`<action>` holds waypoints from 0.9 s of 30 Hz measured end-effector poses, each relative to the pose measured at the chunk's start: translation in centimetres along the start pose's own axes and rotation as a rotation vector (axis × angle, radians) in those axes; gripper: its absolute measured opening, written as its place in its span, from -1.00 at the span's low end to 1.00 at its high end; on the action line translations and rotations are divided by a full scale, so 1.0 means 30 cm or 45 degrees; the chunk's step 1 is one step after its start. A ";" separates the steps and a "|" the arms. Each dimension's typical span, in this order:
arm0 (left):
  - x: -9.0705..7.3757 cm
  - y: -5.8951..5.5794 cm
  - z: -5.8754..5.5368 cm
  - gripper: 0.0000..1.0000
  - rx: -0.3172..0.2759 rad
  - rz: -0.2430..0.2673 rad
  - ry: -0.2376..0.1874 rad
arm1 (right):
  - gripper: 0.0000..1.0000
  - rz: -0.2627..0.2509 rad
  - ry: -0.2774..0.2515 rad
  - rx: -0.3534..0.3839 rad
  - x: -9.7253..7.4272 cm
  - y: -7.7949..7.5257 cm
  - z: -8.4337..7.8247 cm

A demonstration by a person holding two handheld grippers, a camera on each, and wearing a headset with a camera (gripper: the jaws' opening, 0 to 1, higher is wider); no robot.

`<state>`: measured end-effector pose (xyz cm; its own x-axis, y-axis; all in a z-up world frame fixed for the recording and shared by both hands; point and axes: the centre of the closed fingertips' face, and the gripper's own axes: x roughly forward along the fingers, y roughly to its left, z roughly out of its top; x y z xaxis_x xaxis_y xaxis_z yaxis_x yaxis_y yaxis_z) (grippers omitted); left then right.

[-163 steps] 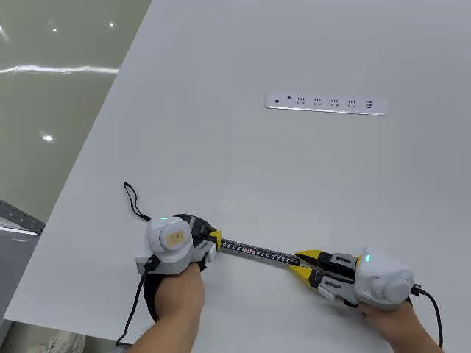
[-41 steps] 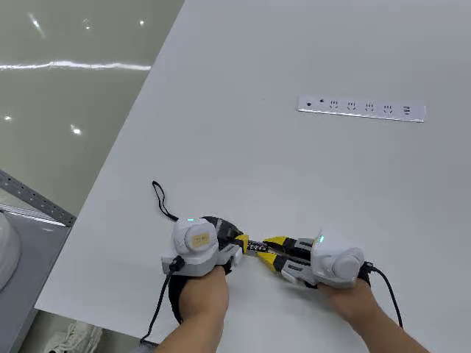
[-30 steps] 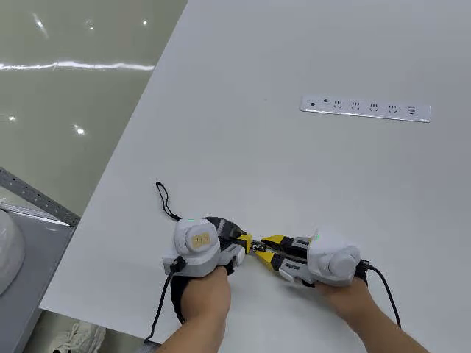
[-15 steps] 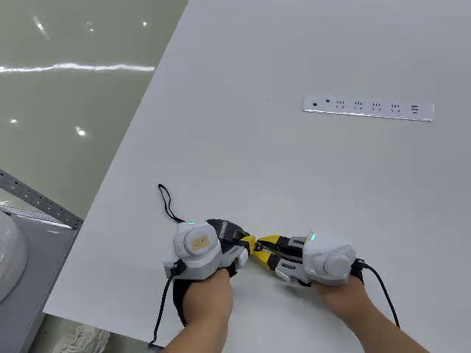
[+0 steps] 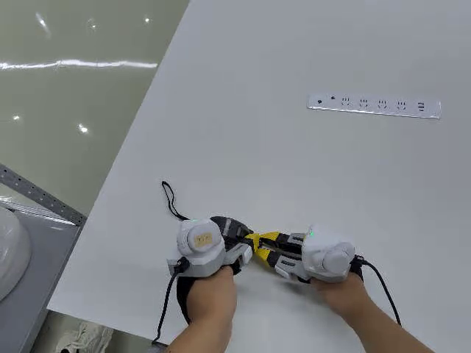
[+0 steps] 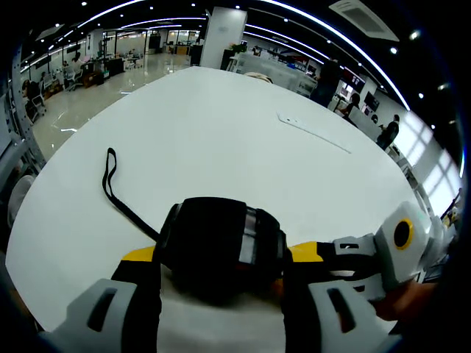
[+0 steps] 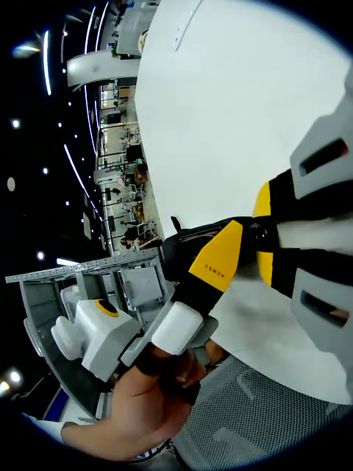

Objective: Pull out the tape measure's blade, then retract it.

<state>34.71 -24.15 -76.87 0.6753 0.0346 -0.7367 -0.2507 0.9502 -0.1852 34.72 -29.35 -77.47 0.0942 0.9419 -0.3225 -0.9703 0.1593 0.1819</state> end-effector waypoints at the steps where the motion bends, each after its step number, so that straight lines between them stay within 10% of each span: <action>1: 0.000 0.000 0.000 0.29 0.000 0.000 0.000 | -0.76 0.001 0.001 0.001 0.000 0.000 0.000; 27: 0.000 0.001 0.009 0.34 0.056 -0.022 -0.014 | -0.66 -0.013 0.006 0.034 -0.003 0.000 -0.004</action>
<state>34.90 -24.03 -76.70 0.6869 0.0213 -0.7265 -0.2084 0.9634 -0.1688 34.68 -29.46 -77.57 0.1027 0.9388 -0.3288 -0.9630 0.1766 0.2035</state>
